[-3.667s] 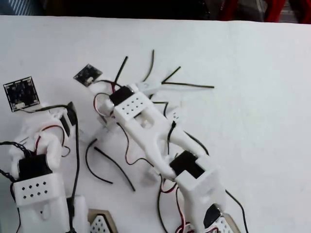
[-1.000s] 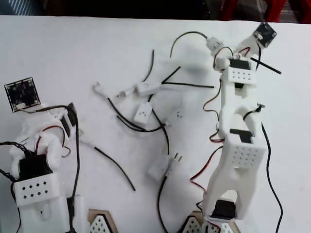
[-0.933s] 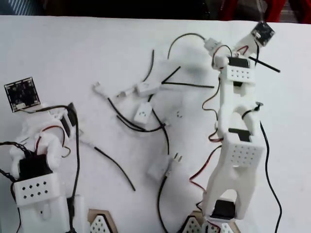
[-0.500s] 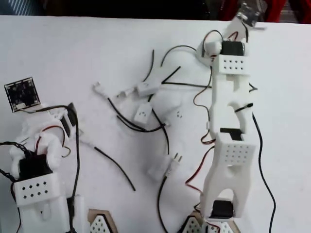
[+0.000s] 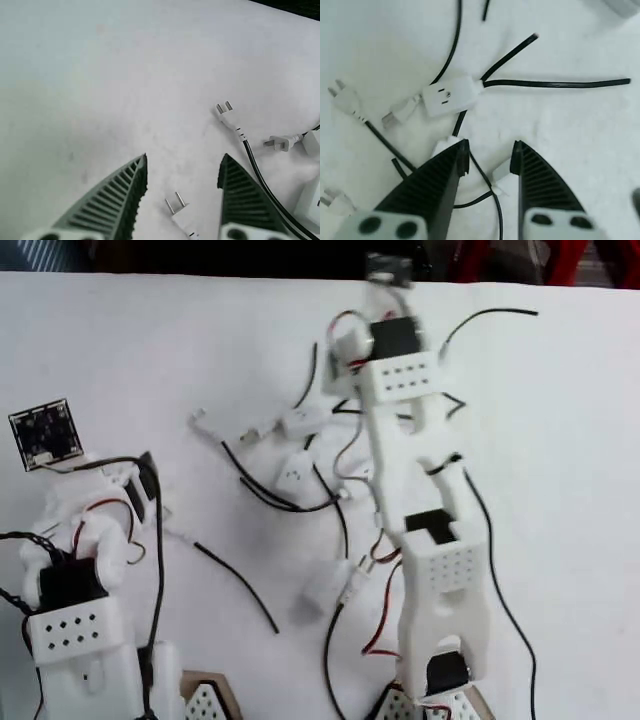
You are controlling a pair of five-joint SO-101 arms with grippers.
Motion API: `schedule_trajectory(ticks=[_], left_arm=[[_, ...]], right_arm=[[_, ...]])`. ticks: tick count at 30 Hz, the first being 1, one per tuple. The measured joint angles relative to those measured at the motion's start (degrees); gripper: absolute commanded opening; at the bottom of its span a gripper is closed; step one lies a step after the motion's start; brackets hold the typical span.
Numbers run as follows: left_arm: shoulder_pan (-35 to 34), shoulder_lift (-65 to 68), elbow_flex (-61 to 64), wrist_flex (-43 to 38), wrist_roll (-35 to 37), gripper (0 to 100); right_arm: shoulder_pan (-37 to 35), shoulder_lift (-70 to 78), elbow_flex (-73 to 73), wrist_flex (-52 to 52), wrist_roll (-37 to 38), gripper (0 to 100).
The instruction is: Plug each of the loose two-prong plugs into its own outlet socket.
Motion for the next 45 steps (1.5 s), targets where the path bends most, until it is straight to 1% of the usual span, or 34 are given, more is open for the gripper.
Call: schedule_trajectory(ticks=[3, 6, 13, 19, 32, 40, 42, 45], left_arm=[[0.00, 0.00, 0.00, 0.00, 0.00, 23], [0.00, 0.00, 0.00, 0.00, 0.00, 23], [0.00, 0.00, 0.00, 0.00, 0.00, 23], [0.00, 0.00, 0.00, 0.00, 0.00, 23], [0.00, 0.00, 0.00, 0.00, 0.00, 23], [0.00, 0.00, 0.00, 0.00, 0.00, 23], [0.00, 0.00, 0.00, 0.00, 0.00, 23], [0.00, 0.00, 0.00, 0.00, 0.00, 23]], right_arm=[[-4.04, 1.05, 0.09, 0.09, 0.53, 13.3], [-7.82, 5.19, 0.09, -1.05, -0.35, 13.3], [-13.54, 13.54, 0.09, -11.16, -13.36, 13.3], [-14.33, 17.49, 0.09, -19.96, -20.48, 13.3], [-14.33, 23.30, 0.09, -28.84, -21.63, 13.3], [-14.24, 25.14, 0.00, -30.15, -21.63, 12.8], [-14.24, 25.14, 0.00, -30.15, -21.63, 9.3], [-14.15, 25.14, -0.09, -28.57, -21.71, 1.3]])
